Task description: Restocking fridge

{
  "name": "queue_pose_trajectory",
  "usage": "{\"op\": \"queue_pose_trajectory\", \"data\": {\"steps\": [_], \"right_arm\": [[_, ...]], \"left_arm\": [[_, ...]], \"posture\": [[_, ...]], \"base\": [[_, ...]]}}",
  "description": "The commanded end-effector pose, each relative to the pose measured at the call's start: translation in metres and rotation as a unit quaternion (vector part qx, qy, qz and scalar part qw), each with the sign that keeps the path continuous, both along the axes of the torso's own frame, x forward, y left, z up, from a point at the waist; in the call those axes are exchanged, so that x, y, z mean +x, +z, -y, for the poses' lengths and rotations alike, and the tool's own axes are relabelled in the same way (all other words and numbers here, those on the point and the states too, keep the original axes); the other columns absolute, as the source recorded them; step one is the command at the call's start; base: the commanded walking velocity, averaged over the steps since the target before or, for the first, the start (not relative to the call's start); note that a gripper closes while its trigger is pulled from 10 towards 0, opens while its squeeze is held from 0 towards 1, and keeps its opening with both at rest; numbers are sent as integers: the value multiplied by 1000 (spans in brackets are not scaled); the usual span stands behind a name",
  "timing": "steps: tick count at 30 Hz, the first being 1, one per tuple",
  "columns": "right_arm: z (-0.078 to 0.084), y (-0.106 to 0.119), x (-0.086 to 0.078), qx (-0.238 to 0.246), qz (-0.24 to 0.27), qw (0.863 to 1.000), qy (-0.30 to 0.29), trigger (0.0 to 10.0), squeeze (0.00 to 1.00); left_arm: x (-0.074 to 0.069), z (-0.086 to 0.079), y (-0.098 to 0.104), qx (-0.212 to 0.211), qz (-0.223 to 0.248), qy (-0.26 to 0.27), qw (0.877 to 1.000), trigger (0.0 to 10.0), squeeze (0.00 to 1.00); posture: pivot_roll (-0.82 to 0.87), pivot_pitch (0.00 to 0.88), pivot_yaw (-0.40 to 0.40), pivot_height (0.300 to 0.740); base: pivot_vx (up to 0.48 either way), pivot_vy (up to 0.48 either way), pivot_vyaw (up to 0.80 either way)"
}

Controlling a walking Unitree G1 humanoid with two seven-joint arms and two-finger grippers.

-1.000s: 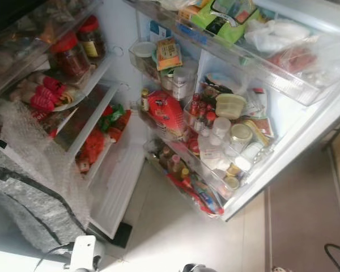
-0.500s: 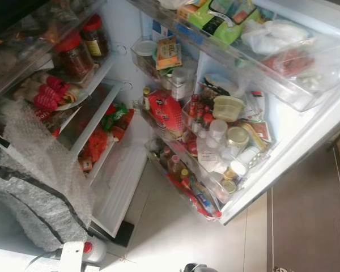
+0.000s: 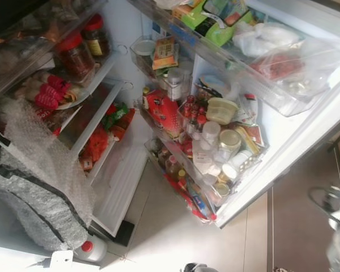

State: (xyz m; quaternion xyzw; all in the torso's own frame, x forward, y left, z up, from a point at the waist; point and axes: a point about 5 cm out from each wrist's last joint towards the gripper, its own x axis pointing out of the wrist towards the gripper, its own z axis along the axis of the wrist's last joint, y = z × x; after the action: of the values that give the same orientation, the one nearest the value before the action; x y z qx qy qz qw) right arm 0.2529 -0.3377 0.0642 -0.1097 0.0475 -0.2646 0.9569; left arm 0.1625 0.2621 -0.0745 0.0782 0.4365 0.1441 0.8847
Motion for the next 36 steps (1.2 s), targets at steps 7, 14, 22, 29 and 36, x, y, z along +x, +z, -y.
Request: {"op": "queue_pose_trajectory", "data": {"steps": [7, 14, 22, 29, 36], "right_arm": [[-7, 5, 8, 4, 11, 1000, 28, 10000, 0], [-14, 3, 10, 17, 15, 999, 49, 10000, 0], [-34, -5, 12, 49, 13, 992, 116, 10000, 0], [-49, -12, 9, 66, 1, 984, 167, 10000, 0], [-52, -13, 5, 76, 0, 979, 187, 10000, 0]], "left_arm": [[-1, 5, -2, -1, -3, -7, 1000, 10000, 0], [-1, 8, -3, 0, -4, -14, 1000, 10000, 0], [1, 12, -3, 1, -3, -24, 1000, 10000, 0], [2, 15, -3, 0, -3, -28, 1000, 10000, 0], [2, 15, -3, 1, -3, -34, 999, 10000, 0]], "posture": [[-118, 158, -4, 740], [-119, 159, -3, 740], [-120, 164, -5, 740], [-124, 165, -5, 740], [-127, 166, -6, 740]], "base": [[0, 0, 0], [0, 0, 0], [0, 0, 0], [0, 0, 0], [0, 0, 0]]}}
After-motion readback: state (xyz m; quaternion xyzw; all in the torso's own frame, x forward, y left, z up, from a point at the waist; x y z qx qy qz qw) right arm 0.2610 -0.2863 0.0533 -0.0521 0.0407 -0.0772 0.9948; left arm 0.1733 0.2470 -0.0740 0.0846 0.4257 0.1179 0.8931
